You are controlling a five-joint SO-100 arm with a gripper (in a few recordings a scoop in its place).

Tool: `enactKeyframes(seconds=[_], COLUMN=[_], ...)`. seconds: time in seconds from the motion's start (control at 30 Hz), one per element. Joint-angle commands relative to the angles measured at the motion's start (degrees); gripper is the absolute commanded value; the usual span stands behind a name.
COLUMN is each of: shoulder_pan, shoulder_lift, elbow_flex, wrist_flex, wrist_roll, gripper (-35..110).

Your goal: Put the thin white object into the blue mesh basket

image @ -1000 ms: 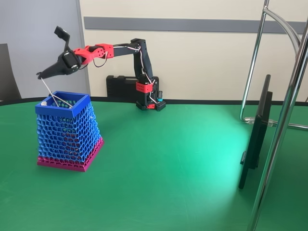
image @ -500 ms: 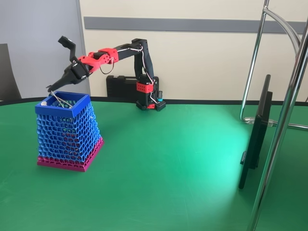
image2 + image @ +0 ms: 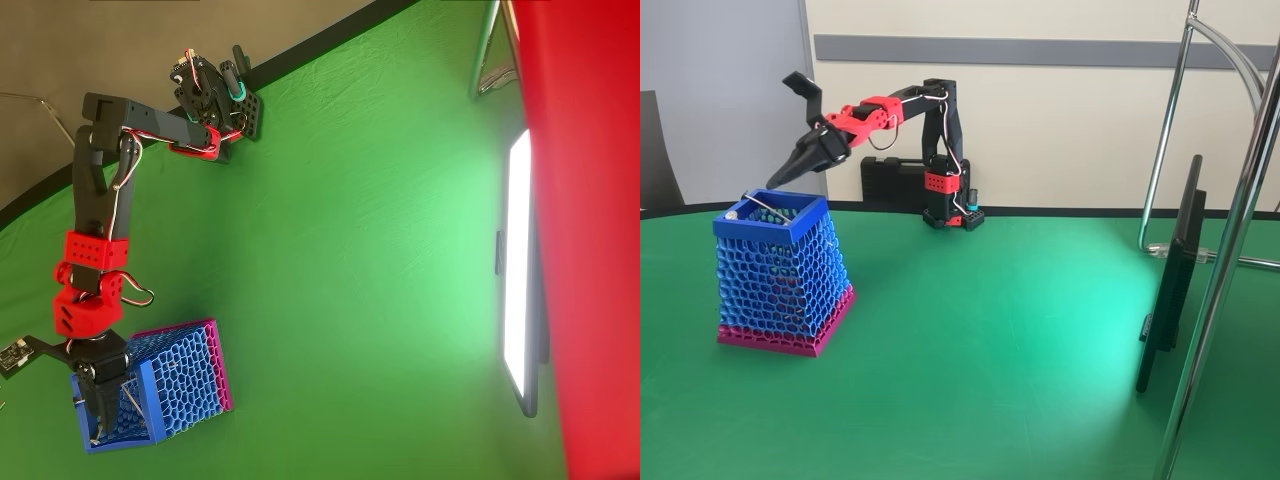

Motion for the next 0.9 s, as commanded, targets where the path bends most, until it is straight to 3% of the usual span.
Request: enactKeyframes(seconds=[0.0, 0.33, 0.87], shoulder_pan=[-1.8, -8.3, -20.0], shoulder_lift=[5.7, 22.1, 51.3], elbow_flex=[1.5, 18.7, 48.0], wrist_flex=[-1.4, -4.3, -4.3], wrist_roll=[-0.3, 5.0, 22.8], gripper=[26, 24, 16])
